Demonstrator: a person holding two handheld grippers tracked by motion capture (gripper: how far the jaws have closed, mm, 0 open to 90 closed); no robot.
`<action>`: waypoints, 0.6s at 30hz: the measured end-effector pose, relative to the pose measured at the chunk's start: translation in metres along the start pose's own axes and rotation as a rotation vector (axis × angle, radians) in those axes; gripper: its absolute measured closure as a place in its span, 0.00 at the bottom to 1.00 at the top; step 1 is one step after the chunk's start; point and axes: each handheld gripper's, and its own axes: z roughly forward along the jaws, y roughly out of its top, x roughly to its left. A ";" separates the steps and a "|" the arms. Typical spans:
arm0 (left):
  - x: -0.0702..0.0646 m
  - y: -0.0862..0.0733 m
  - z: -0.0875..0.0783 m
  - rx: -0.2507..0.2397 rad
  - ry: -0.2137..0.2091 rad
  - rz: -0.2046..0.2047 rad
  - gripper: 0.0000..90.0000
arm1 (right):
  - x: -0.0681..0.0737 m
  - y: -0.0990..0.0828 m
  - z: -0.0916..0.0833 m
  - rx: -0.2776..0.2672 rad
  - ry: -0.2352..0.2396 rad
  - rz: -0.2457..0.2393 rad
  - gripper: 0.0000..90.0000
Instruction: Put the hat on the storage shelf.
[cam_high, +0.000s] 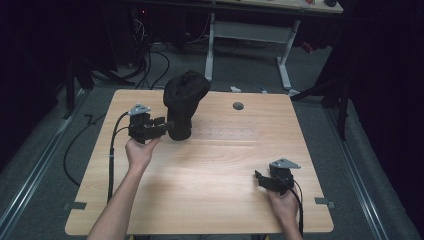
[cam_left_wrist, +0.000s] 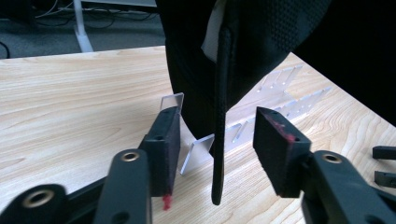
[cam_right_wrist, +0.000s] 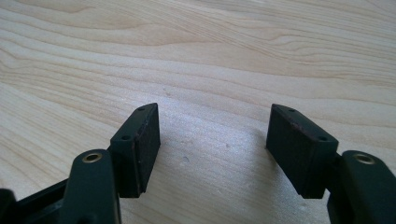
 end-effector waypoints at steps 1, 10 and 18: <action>0.000 0.000 -0.002 0.003 0.002 -0.003 0.55 | 0.000 0.000 0.000 0.000 0.000 0.000 0.39; 0.000 -0.001 -0.014 0.030 0.029 -0.003 0.51 | 0.000 0.000 0.000 0.000 0.000 0.000 0.39; -0.002 -0.005 -0.024 0.046 0.027 -0.004 0.49 | 0.000 0.000 0.000 0.000 0.000 0.000 0.39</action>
